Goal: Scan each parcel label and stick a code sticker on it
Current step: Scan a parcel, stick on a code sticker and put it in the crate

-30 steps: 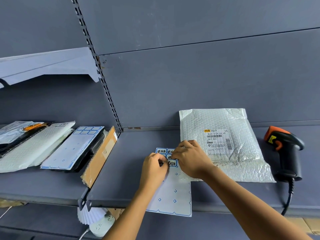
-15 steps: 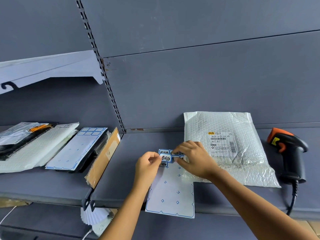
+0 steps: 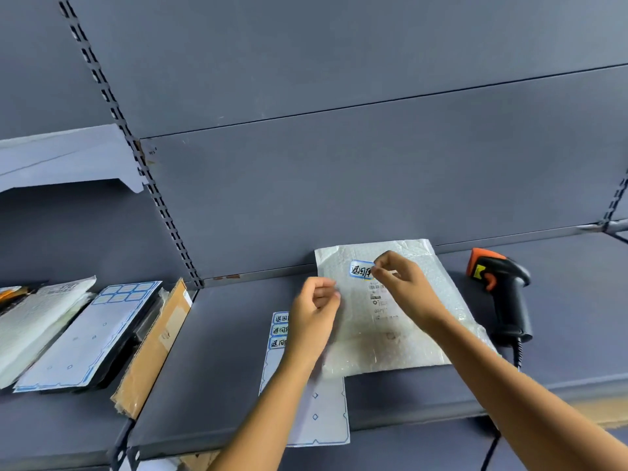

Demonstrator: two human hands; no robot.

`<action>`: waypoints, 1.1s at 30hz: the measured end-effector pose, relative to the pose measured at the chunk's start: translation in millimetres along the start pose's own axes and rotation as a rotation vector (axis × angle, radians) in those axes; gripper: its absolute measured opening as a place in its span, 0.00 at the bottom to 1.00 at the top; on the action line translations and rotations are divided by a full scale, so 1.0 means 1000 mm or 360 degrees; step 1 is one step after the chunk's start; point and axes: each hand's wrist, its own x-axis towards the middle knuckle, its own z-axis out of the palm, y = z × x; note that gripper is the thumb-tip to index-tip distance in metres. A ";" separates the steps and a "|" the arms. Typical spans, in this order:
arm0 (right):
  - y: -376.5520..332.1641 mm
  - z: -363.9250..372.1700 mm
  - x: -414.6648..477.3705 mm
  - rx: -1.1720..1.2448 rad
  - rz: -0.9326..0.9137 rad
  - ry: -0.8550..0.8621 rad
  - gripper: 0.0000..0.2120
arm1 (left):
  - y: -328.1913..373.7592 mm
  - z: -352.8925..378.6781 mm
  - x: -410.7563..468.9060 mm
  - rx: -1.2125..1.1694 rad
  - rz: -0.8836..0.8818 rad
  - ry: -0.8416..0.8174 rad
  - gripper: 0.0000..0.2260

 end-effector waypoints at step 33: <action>0.045 -0.096 -0.005 -0.0295 0.0518 0.0281 0.08 | -0.015 0.084 0.022 0.1515 0.0929 -0.0659 0.24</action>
